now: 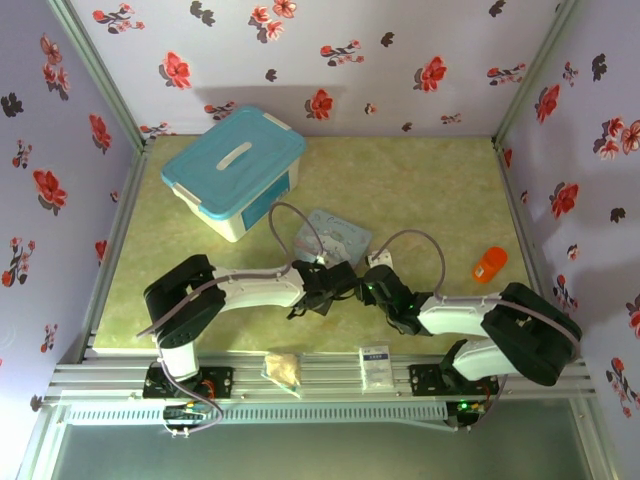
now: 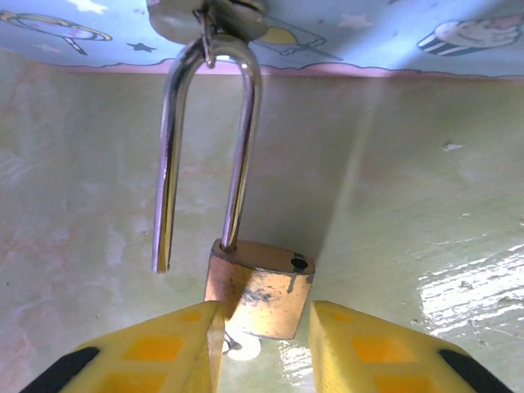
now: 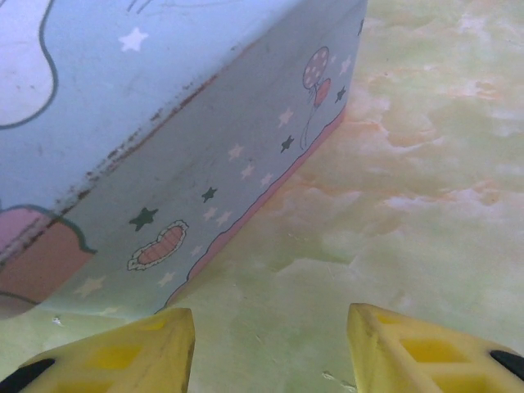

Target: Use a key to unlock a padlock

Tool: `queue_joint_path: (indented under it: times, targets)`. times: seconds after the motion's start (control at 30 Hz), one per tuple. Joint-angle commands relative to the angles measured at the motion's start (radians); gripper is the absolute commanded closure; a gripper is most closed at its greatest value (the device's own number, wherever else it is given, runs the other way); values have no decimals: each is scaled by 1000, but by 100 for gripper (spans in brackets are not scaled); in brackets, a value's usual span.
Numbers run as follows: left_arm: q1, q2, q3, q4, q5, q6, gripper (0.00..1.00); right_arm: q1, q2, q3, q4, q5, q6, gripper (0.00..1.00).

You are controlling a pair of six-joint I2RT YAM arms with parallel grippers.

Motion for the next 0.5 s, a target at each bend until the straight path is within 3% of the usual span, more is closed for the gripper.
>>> queue_joint_path:
  times: [0.0,0.1,0.2,0.3,0.37,0.47]
  targets:
    - [-4,1,22,-26,-28,3,65,-5,-34,-13,-10,32,21,48]
    - [2,-56,-9,37,9,16,57,-5,-80,-29,-8,16,33,48]
    - [29,-149,-53,129,70,62,40,-5,-150,-60,2,-12,47,46]
    - [88,-260,-123,239,152,87,27,-4,-227,-89,16,-95,66,20]
    - [148,-333,-177,323,235,87,20,-4,-282,-92,-7,-123,76,13]
    - [241,-412,-252,425,331,64,10,-2,-349,-86,-57,-155,95,12]
